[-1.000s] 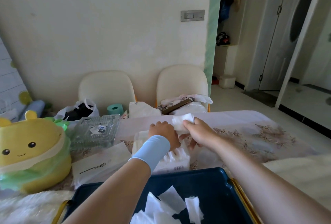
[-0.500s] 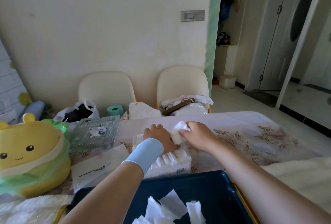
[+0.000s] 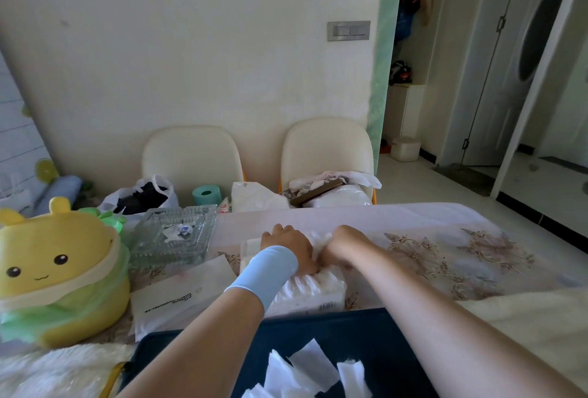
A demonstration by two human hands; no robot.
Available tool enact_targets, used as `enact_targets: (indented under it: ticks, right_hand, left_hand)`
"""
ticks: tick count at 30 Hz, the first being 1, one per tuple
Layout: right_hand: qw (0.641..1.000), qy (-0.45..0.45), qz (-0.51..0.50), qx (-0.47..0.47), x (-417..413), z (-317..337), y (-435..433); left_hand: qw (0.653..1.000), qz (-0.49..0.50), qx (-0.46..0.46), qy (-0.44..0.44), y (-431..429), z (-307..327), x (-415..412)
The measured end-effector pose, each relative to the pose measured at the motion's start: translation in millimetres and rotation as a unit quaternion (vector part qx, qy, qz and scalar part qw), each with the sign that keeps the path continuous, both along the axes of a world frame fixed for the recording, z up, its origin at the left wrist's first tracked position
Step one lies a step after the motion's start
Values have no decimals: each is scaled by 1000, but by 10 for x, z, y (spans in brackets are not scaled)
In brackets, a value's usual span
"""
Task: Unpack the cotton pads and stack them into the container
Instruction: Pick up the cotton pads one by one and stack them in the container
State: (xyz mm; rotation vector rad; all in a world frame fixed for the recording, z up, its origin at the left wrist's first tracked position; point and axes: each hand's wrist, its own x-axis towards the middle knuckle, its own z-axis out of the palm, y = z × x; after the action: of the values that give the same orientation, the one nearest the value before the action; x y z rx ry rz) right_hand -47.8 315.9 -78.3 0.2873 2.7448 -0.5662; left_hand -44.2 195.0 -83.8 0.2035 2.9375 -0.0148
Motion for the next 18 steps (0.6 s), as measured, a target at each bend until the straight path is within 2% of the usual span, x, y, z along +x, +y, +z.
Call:
enact_targets:
  ticks: [2,6,11,16,18]
  right_hand:
    - [999,-19,-2,44,-25,-16,-18]
    - [996,33,-6,85,-53,-10,-89]
    - [986,109,44,116,-74,42,-168]
    - [951,132,92,262,-84,10,-297]
    - [946,111,107,283,-74,-18,-374]
  left_hand:
    - [999,2,-43,4,-42,-2,-33]
    - [998,-2,-63,10,-149,2,-57]
    - [1000,-8,-5,6,-233,19,-6]
    - [997,-9,74,2,-287,83,109]
    - [994,-7,108,-5,-330,63,130]
